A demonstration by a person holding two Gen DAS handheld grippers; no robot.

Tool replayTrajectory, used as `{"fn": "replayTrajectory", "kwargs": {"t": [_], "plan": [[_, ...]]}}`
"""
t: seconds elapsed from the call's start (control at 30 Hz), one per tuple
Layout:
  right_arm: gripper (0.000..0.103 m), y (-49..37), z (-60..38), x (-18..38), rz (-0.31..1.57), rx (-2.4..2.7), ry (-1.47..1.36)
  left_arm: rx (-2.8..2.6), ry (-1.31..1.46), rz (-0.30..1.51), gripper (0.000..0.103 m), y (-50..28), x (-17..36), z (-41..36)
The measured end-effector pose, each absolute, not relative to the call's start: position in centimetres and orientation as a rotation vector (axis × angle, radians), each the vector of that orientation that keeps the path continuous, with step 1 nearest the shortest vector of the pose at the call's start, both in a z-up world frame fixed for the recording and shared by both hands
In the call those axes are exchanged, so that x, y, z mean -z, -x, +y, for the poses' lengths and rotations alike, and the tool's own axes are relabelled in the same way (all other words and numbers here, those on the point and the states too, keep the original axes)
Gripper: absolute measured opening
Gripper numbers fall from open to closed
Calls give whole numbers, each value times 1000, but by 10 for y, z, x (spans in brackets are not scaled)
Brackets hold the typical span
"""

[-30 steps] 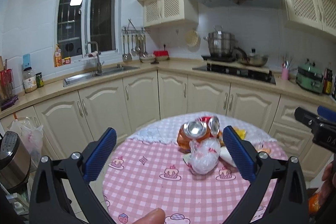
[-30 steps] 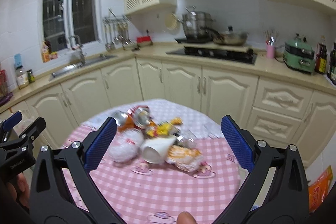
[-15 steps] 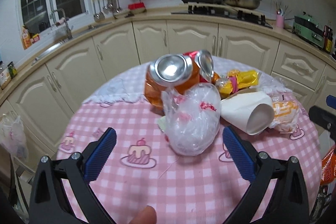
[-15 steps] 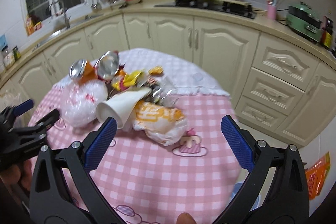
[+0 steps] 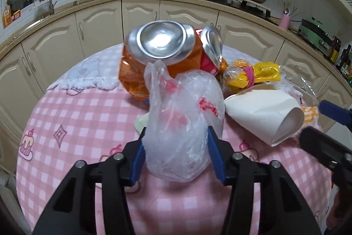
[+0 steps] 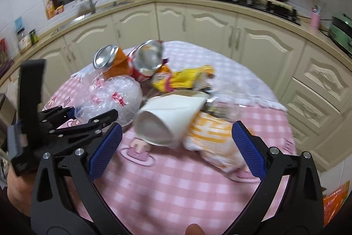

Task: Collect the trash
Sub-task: 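Grasp the clear plastic bag with the left tool while the right tool grasps the white paper cup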

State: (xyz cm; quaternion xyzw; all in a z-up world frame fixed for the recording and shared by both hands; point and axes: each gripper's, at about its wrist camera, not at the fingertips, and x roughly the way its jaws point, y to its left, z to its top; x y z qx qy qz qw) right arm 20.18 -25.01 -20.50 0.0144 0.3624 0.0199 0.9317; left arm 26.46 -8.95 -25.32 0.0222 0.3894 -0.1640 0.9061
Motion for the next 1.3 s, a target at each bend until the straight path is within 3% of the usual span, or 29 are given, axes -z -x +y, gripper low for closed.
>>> {"fn": "replayTrajectory", "kwargs": {"t": [0.13, 0.23, 0.83, 1.3], "plan": [[97, -226, -235, 218, 789, 7, 38, 336, -19, 807, 50, -254, 253, -75], [76, -235, -231, 227, 811, 19, 56, 337, -1, 807, 48, -246, 252, -64], [75, -164, -236, 188, 696, -82, -48, 310, 89, 761, 43, -196, 234, -19], [75, -94, -292, 145, 558, -91, -156, 404, 108, 677, 41, -153, 193, -45]]}}
